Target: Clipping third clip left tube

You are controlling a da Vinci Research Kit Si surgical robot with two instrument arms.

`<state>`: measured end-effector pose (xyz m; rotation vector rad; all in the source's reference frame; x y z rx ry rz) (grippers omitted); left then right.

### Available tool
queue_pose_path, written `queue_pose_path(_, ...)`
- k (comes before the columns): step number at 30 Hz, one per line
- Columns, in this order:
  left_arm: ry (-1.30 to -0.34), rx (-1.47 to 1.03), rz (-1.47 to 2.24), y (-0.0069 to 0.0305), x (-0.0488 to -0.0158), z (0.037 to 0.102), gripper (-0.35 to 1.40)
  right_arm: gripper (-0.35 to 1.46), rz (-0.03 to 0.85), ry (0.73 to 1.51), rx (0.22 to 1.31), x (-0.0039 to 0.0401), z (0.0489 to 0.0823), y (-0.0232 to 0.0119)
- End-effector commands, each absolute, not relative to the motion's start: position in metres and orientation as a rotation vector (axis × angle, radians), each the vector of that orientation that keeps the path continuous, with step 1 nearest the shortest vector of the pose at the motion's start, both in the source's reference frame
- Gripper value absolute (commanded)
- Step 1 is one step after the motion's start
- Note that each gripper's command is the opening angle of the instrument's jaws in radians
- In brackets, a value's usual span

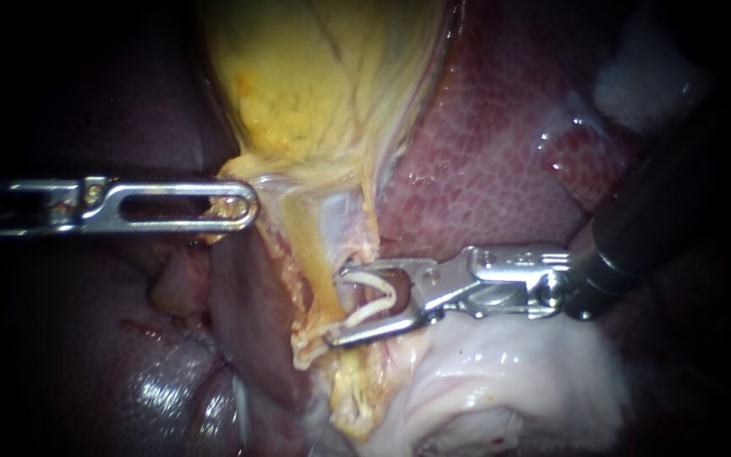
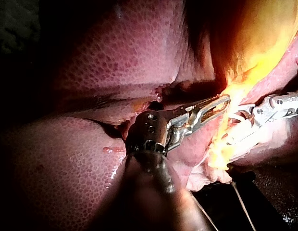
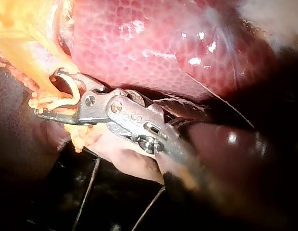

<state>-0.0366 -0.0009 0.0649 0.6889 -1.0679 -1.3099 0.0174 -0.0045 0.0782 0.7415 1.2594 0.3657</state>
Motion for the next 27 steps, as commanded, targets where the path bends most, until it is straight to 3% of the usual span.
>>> queue_pose_path(1,-1.068,0.689,-1.309,-0.0009,-0.0366,0.0650,-0.35,0.59,0.371,1.265,0.748,0.0175,0.0782,-0.0046)
queue_pose_path(16,-1.068,0.692,-1.306,-0.0004,-0.0357,0.0662,-0.35,0.56,0.383,1.402,0.975,0.0182,0.0760,-0.0053)
queue_pose_path(27,-1.069,0.689,-1.305,-0.0004,-0.0356,0.0668,-0.35,0.55,0.398,1.418,0.996,0.0194,0.0759,-0.0047)
